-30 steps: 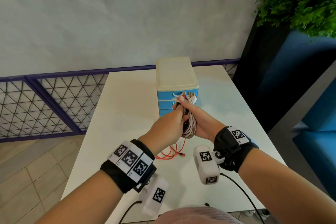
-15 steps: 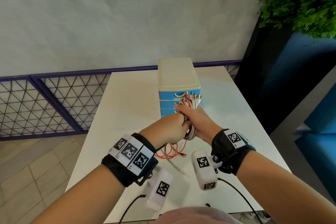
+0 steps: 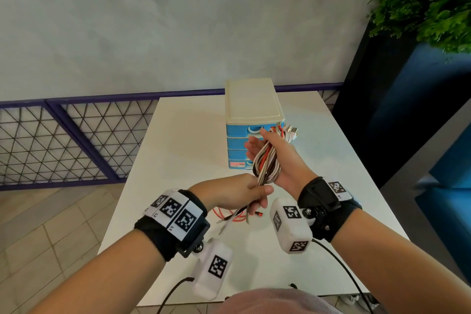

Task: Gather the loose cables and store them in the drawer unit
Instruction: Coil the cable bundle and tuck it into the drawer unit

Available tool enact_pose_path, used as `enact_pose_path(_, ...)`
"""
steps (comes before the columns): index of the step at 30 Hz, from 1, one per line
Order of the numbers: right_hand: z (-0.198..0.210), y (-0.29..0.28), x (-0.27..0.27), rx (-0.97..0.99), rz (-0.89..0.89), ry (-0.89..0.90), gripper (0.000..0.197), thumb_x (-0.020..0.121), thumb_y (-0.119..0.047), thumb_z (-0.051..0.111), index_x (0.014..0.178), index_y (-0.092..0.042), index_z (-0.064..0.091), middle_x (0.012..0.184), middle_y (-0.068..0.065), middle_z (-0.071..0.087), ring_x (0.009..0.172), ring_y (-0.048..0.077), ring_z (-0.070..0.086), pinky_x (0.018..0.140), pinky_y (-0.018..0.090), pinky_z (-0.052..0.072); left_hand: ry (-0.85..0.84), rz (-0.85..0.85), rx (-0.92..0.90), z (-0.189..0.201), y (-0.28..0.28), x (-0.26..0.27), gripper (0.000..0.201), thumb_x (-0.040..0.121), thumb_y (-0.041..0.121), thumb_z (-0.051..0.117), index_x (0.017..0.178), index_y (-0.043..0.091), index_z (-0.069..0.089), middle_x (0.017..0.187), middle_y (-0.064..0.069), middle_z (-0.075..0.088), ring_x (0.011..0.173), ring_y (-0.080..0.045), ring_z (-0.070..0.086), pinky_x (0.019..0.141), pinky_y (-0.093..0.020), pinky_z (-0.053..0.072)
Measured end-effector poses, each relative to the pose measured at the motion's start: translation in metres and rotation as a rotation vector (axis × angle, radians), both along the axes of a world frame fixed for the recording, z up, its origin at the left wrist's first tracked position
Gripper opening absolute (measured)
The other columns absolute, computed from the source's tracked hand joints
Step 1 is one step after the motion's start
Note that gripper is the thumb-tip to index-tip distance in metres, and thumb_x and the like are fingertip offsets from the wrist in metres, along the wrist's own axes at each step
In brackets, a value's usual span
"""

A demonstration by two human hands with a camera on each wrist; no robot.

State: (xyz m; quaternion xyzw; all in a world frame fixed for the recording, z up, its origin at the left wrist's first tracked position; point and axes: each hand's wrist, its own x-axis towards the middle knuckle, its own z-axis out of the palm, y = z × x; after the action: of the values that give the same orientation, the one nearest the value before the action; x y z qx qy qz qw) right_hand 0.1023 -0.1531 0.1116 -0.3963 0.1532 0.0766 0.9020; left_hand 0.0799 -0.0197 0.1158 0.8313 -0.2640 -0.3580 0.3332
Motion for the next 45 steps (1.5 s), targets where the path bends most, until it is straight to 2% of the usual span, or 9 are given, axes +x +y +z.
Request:
enact_pose_path(4,-0.005,0.002,-0.001,0.014,-0.058,0.056,0.022,0.089,-0.027,0.066,0.075,-0.015,0.055,0.058,-0.002,0.050,0.052,0.012,0.051,0.052,0.024,0.051,-0.011,0.028,-0.056,-0.007,-0.001,-0.002,0.046,0.100,0.041,0.034,0.066,0.020,0.056,0.067,0.001,0.060,0.049,0.003,0.052,0.057,-0.012,0.041)
enact_pose_path(7,-0.006,0.002,-0.001,0.055,-0.087,0.022,0.028,0.092,-0.025,0.063,0.068,-0.019,0.051,0.051,-0.007,0.039,0.041,0.006,0.040,0.045,0.021,0.043,-0.008,0.016,-0.113,-0.015,0.000,-0.005,0.054,0.100,0.040,0.035,0.074,-0.002,0.057,0.065,-0.004,0.056,0.048,0.002,0.051,0.058,-0.011,0.042)
enact_pose_path(13,0.000,-0.017,0.010,0.039,-0.149,0.002,0.031,0.093,-0.026,0.062,0.067,-0.021,0.046,0.051,-0.007,0.037,0.041,0.007,0.039,0.052,0.023,0.041,0.164,0.080,-0.309,-0.043,0.026,-0.006,0.044,0.097,0.045,0.038,0.073,0.009,0.045,0.055,0.002,0.043,0.053,-0.015,0.053,0.063,-0.030,0.042)
enact_pose_path(17,-0.002,-0.026,0.011,0.035,-0.178,0.016,0.036,0.091,-0.028,0.064,0.062,-0.022,0.045,0.049,-0.008,0.039,0.041,0.007,0.042,0.053,0.023,0.044,0.183,0.124,-0.343,-0.038,0.038,0.000,0.034,0.101,0.035,0.034,0.084,0.012,0.052,0.059,0.002,0.040,0.053,-0.009,0.052,0.055,-0.015,0.039)
enact_pose_path(24,-0.006,-0.034,0.009,-0.075,-0.198,0.033,0.032,0.091,-0.023,0.064,0.063,-0.019,0.048,0.050,-0.006,0.041,0.044,0.008,0.043,0.053,0.024,0.046,0.290,0.180,-0.372,-0.041,0.054,0.006,0.049,0.100,0.045,0.023,0.104,0.011,0.059,0.068,0.005,0.044,0.068,-0.013,0.046,0.070,-0.021,0.041)
enact_pose_path(29,-0.003,-0.036,0.006,-0.558,0.026,-0.040,0.029,0.090,-0.018,0.065,0.065,-0.015,0.051,0.052,0.003,0.049,0.042,0.014,0.049,0.051,0.029,0.048,-0.228,0.078,0.036,-0.032,0.050,0.014,0.026,0.101,0.031,0.036,0.081,0.031,0.051,0.071,0.010,0.050,0.068,-0.009,0.044,0.082,-0.032,0.031)
enact_pose_path(34,0.001,-0.023,0.001,-0.949,0.400,-0.111,0.016,0.088,-0.022,0.069,0.085,-0.007,0.065,0.070,0.008,0.068,0.061,0.019,0.067,0.061,0.029,0.056,-0.785,-0.068,0.218,-0.009,0.038,0.024,0.015,0.097,0.030,0.045,0.090,0.029,0.058,0.077,0.017,0.055,0.082,-0.007,0.042,0.084,-0.034,0.018)
enact_pose_path(38,-0.002,-0.014,-0.002,-0.814,0.513,-0.140,0.025,0.090,-0.030,0.065,0.110,-0.016,0.067,0.096,0.010,0.075,0.085,0.023,0.072,0.084,0.037,0.057,-0.764,-0.075,0.130,0.002,0.031,0.025,0.004,0.094,0.024,0.052,0.095,0.027,0.055,0.078,0.021,0.054,0.086,-0.007,0.042,0.094,-0.036,0.022)
enact_pose_path(45,0.010,-0.012,-0.010,-0.653,0.670,-0.115,0.037,0.093,-0.033,0.061,0.113,-0.002,0.062,0.099,0.023,0.069,0.087,0.030,0.069,0.075,0.035,0.059,-0.523,0.160,-0.018,0.010,0.030,0.024,0.042,0.084,0.033,0.065,0.097,0.032,0.025,0.085,0.008,0.073,0.105,-0.018,0.032,0.091,-0.030,0.029)
